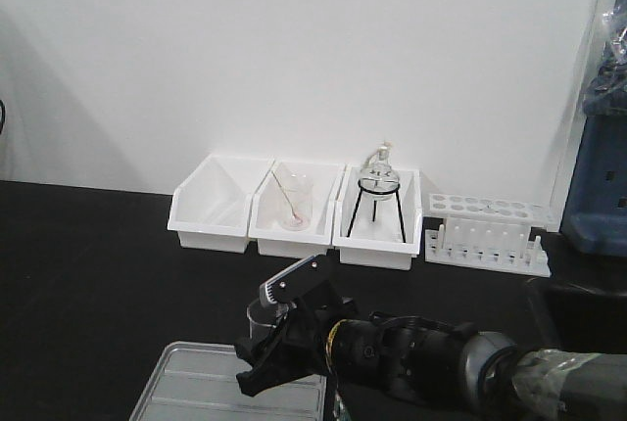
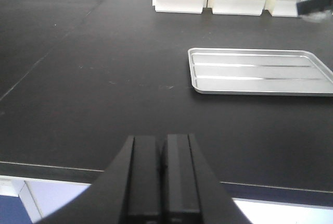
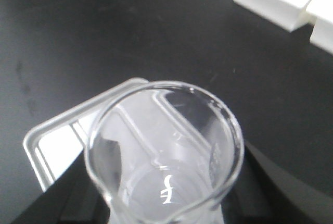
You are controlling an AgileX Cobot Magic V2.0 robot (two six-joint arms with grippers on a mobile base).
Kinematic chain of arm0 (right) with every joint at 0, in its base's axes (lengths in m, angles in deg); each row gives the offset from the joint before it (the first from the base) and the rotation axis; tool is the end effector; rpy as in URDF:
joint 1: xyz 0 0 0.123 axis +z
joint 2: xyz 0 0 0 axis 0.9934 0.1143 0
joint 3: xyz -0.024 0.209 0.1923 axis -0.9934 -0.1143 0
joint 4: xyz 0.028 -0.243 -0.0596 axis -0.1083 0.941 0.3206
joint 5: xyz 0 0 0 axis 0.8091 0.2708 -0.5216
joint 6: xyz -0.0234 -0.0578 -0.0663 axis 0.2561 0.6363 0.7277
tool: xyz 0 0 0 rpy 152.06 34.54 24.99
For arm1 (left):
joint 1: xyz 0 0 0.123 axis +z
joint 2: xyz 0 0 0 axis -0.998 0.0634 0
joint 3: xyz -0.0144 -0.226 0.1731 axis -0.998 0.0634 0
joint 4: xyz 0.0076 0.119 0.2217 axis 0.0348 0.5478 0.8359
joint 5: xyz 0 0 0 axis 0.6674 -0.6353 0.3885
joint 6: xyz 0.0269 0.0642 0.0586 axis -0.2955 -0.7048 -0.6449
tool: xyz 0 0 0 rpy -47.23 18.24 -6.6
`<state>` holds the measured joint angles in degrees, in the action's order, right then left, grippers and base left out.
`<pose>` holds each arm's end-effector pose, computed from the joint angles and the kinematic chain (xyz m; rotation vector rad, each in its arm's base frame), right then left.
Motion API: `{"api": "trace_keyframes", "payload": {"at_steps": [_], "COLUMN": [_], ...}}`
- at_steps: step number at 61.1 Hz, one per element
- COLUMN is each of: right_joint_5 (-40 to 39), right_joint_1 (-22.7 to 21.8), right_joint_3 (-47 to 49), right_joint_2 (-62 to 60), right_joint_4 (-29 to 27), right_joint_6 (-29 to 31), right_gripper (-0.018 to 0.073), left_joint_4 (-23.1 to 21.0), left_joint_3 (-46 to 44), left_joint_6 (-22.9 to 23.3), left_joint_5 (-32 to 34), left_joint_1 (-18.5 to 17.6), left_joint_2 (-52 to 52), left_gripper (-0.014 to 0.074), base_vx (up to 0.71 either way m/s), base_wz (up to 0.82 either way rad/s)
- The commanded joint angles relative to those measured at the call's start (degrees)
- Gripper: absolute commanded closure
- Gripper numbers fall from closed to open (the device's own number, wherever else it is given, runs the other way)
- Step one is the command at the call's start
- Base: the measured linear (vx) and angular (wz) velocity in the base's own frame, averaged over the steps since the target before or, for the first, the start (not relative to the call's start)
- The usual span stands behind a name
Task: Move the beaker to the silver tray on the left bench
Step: 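Carry the beaker with the right gripper over the silver tray, then lower the beaker onto the silver tray and open the right gripper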
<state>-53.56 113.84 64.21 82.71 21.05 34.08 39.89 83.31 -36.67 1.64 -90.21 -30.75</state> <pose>0.3821 0.2494 0.1816 -0.7502 1.9305 0.5374 0.0530 -0.0062 0.1727 0.0265 1.8310 -0.1171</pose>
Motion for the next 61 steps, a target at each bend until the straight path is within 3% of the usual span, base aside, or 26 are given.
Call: {"api": "trace_keyframes", "payload": {"at_steps": [1,43,54,61], "right_joint_5": [-3.7,-4.0,-3.6,-3.2], "right_joint_1": [-0.3,-0.3,-0.3,-0.3], "right_joint_3": [2.1,2.0,2.0,2.0], "right_joint_2": [-2.0,7.0,7.2,7.2], "right_joint_4": [-1.1,-7.1,-7.1,-7.1], "right_joint_6": [0.1,0.1,0.1,0.1], "right_gripper": [0.0571,0.0557,0.0502,0.0421], "left_joint_4": [-0.3,-0.3,-0.3,-0.3], "left_joint_3": [1.0,1.0,1.0,1.0], "left_joint_6": [0.0,0.0,0.0,0.0], "left_joint_5": [4.8,4.8,4.8,4.8], "left_joint_1": [0.1,0.1,0.1,0.1], "left_joint_2": [-0.3,-0.3,-0.3,-0.3], "left_gripper": [0.0595,0.0595,0.0595,0.0595], "base_vx": [0.00,0.00,0.00,0.00], "base_wz": [0.00,0.00,0.00,0.00]}}
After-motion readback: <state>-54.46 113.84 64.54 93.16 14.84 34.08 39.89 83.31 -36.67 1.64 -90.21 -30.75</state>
